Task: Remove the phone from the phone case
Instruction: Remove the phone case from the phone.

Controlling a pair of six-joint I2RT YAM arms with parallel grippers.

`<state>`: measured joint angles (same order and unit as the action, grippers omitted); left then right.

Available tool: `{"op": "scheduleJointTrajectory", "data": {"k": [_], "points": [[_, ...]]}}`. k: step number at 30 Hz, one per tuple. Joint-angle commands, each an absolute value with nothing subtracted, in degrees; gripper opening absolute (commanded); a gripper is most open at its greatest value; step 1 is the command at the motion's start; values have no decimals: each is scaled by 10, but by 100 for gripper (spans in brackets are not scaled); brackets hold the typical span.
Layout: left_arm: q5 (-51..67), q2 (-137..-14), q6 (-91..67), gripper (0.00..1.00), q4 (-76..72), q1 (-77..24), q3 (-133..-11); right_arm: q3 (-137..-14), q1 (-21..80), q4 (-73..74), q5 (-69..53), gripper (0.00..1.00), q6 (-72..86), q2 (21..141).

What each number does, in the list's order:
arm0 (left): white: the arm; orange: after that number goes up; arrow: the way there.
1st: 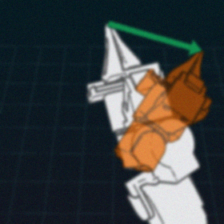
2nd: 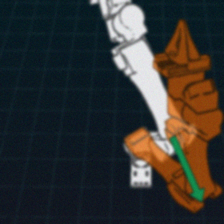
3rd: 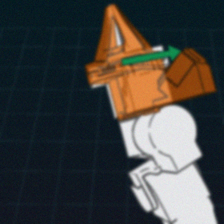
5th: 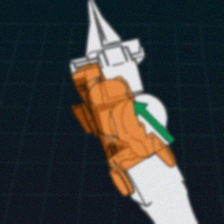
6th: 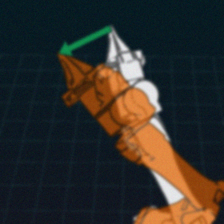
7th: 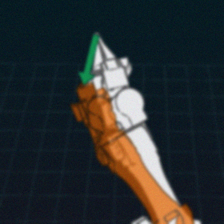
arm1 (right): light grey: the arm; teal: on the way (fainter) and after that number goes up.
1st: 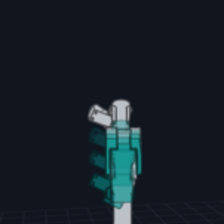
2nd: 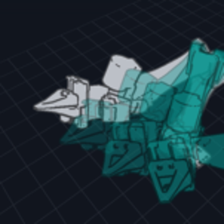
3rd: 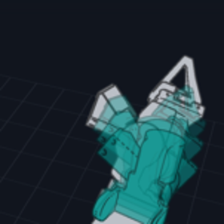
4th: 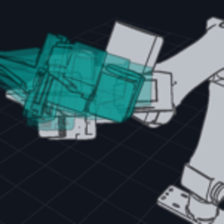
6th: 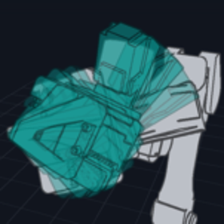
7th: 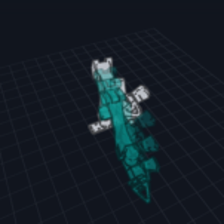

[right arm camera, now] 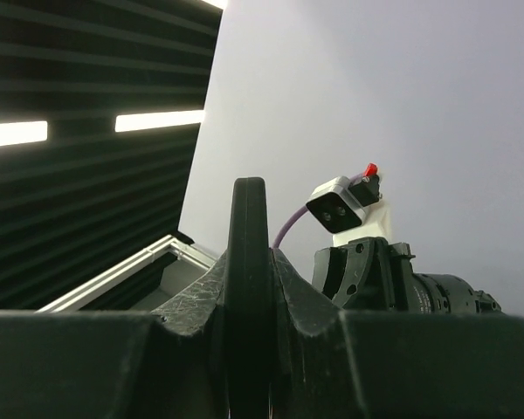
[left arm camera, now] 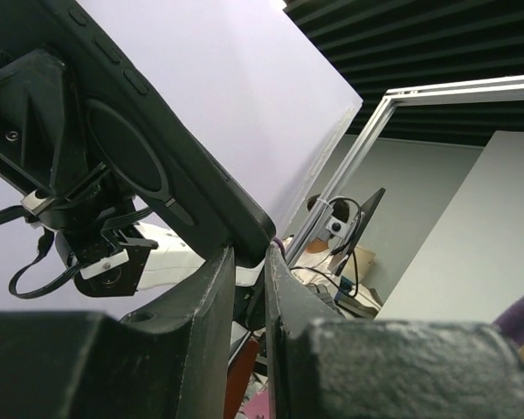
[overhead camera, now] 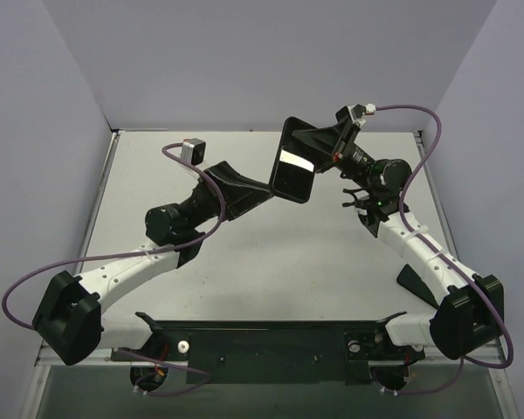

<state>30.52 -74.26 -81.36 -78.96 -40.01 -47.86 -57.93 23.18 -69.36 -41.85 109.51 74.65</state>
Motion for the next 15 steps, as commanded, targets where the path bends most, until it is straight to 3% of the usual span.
{"op": "scheduleJointTrajectory", "data": {"k": [1, 7, 9, 10, 12, 15], "points": [[277, -725, -778, 0, -667, -390, -501, -630, 260, -900, -434, 0, 1124, 708], [190, -650, -613, 0, -346, -417, -547, -626, 274, -748, -457, 0, 969, 666], [193, -636, -600, 9, -359, -422, -534, -625, 273, -711, -457, 0, 937, 658], [195, -626, -601, 29, -375, -422, -520, -625, 272, -690, -456, 0, 926, 657], [194, -604, -598, 52, -395, -423, -491, -621, 265, -666, -446, 0, 906, 647], [201, -577, -592, 62, -422, -423, -442, -622, 251, -632, -432, 0, 877, 628]]}}
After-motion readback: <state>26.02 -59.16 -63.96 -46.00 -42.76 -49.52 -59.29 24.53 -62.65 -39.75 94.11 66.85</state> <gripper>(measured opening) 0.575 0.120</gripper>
